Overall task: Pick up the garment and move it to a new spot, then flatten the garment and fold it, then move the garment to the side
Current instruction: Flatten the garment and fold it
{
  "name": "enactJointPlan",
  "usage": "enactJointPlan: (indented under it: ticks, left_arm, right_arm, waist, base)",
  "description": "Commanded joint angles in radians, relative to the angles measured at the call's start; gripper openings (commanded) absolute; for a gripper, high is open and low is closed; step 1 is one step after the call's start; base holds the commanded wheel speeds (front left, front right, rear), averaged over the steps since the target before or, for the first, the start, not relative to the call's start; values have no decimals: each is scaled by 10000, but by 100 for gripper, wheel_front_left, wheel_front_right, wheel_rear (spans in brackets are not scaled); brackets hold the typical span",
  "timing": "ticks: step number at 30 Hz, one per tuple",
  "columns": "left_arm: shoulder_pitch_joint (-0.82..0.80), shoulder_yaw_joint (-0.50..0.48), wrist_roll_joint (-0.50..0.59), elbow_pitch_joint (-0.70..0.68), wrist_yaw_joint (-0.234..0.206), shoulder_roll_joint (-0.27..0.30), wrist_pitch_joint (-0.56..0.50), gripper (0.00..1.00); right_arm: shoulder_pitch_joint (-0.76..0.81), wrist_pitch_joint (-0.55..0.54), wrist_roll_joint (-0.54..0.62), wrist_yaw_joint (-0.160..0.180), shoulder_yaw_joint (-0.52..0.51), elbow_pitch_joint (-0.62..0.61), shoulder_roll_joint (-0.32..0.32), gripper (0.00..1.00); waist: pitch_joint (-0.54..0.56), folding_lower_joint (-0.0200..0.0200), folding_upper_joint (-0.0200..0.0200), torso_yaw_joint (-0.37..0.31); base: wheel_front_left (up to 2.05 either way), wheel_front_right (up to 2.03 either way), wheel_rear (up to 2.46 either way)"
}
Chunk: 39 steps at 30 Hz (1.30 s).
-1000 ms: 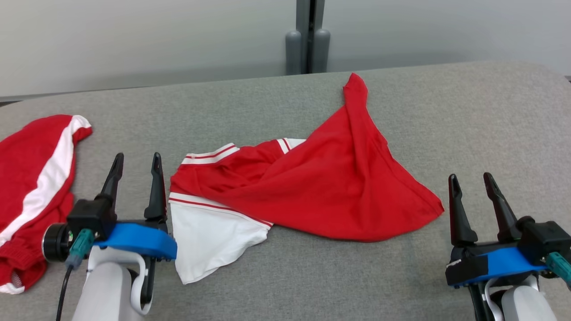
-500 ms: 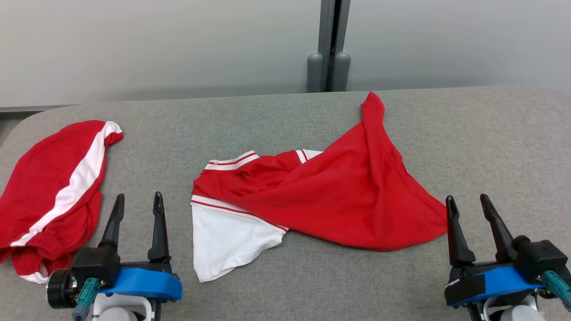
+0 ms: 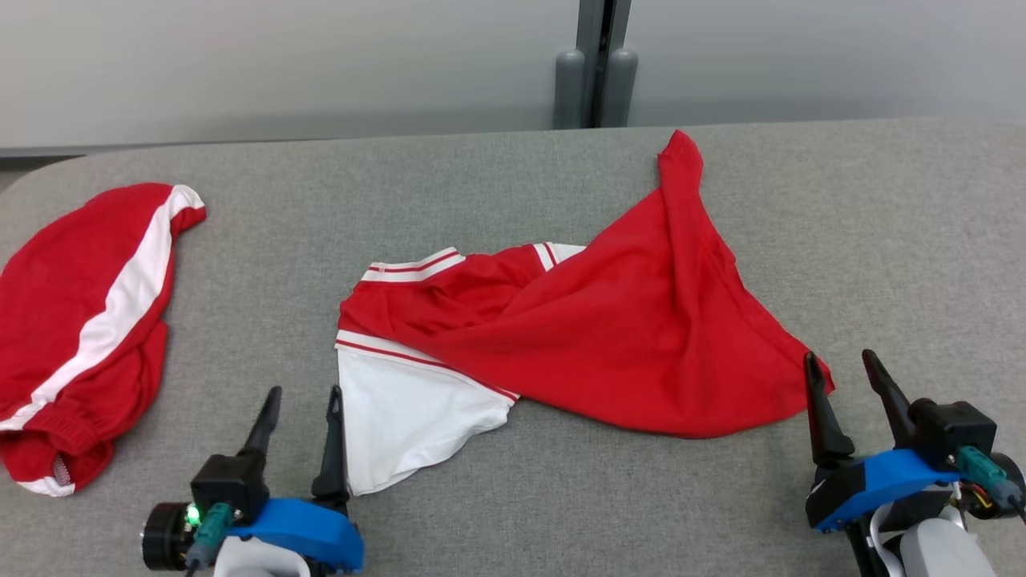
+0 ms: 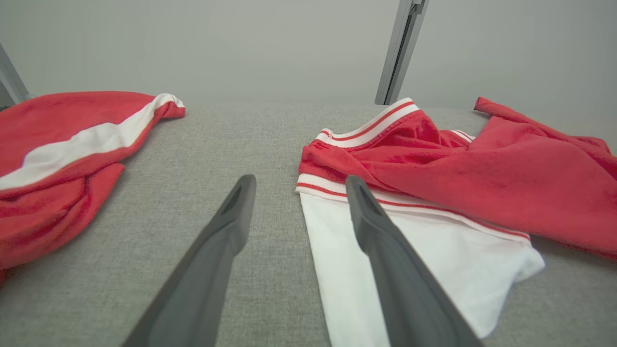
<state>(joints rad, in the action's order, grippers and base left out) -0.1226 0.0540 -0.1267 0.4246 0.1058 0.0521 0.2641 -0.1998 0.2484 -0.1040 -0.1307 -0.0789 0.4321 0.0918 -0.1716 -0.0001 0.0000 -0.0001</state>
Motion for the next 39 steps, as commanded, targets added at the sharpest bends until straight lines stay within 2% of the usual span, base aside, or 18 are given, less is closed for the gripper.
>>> enactJointPlan:
  ticks: [1,6,12,22,23,24,25,26,27,31,39]
  left_arm:
    - [-91,133,-57,202,22,-15,4,100]
    - [-134,683,-276,1155,93,-12,6,100]
    - [-148,1068,-590,1655,99,-23,-21,100]
    - [52,1950,-1228,1850,200,-56,-57,100]
    - [69,2045,-1267,1912,203,-53,-59,100]
    - [63,2114,-1279,1949,204,-54,-61,88]
    - [64,2155,-1310,1986,201,-54,-71,49]
    - [51,2164,-1353,2015,172,-51,-71,22]
    - [33,2148,-1381,2037,125,-46,-70,0]
    - [-18,2058,-1658,1931,109,-26,-33,0]
    - [114,1695,-2572,442,206,-18,7,0]
  right_arm:
    - [-255,46,28,-2,-54,317,133,100]
    - [-948,125,82,-2,-118,1708,296,100]
    - [-1600,167,-22,-2,-93,2973,313,100]
    - [-1849,86,-307,-3,217,4159,151,100]
    - [-1834,85,-413,-3,272,4153,106,52]
    - [-1797,85,-496,-15,311,4104,80,41]
    - [-1724,87,-553,-14,365,4041,69,0]
    - [-1658,89,-632,-14,408,3938,72,0]
    - [-1557,104,-704,-12,441,3852,94,0]
    - [-1221,151,-1002,-8,760,3257,139,0]
    - [-308,162,-2254,-3,1416,1372,117,0]
  waist:
    - [-116,1,0,37]
    - [-429,1,0,64]
    - [-715,1,0,82]
    - [-791,1,0,154]
    - [-778,1,0,169]
    - [-762,1,0,179]
    - [-717,1,0,190]
    - [-685,1,0,198]
    - [-634,1,0,198]
    - [-383,1,0,156]
    - [172,1,0,-1]
  base:
    - [0,0,0]
    - [0,0,0]
    - [0,0,0]
    - [0,0,0]
    - [0,0,0]
    - [0,0,0]
    - [0,0,0]
    - [0,0,0]
    - [0,0,0]
    - [0,0,0]
    - [0,0,0]
